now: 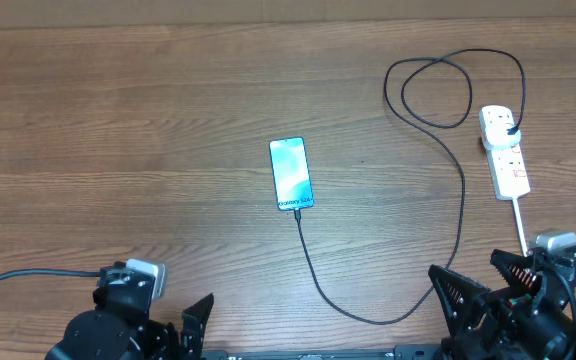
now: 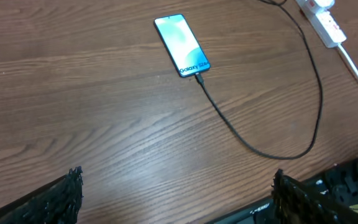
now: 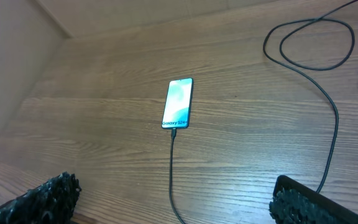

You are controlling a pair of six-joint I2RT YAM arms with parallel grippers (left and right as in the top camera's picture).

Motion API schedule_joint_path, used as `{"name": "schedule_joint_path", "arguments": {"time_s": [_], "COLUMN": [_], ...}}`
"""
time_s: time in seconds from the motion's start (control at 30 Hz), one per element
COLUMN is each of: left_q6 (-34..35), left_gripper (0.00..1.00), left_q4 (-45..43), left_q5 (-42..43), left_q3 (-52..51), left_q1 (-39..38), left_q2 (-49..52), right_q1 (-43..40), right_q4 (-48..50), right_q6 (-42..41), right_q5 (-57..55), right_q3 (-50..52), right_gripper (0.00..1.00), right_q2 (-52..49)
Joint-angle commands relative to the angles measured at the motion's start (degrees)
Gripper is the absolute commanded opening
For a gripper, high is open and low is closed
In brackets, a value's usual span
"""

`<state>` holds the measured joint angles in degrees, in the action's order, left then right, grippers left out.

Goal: Plug charger to phone and switch on socket

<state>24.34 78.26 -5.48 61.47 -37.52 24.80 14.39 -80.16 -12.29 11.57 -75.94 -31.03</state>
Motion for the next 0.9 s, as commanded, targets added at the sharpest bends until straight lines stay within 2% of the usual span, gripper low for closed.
{"name": "schedule_joint_path", "arguments": {"time_s": [0.0,0.3,0.43,0.57,0.63,0.7,0.87], "left_q6": [1.0,1.0,1.0,1.0,1.0,1.0,1.0], "left_gripper": [1.0,0.99,1.0,1.0,1.0,0.99,1.0], "left_q4": [0.3,0.4,0.4,0.3,-0.7,-1.5,-2.3], "left_q5": [-0.9,-0.9,-0.9,-0.9,1.4,2.6,5.5], "left_q3": [-0.3,-0.3,-0.3,-0.3,-0.3,-0.3,-0.3], "left_q1": [-0.4,-0.2,4.3,14.3,25.6,32.5,44.3], "left_q2": [-0.1,-0.1,-0.1,-0.1,-0.1,-0.1,-0.1], "right_q1": [0.3,0.3,0.3,0.3,0.3,0.3,0.3], "right_q4": [0.1,0.1,0.1,0.1,0.1,0.1,0.1], "right_q6": [0.4,0.4,0.4,0.4,0.4,0.4,0.4], "right_q5": [-0.4,-0.4,-0.4,-0.4,-0.4,-0.4,-0.4], "right_q3": [0.2,0.2,0.2,0.2,0.2,0.2,0.2], "right_gripper": [1.0,1.0,1.0,1.0,1.0,1.0,1.0], "right_q2": [-0.1,-0.1,-0.1,-0.1,-0.1,-0.1,-0.1]}}
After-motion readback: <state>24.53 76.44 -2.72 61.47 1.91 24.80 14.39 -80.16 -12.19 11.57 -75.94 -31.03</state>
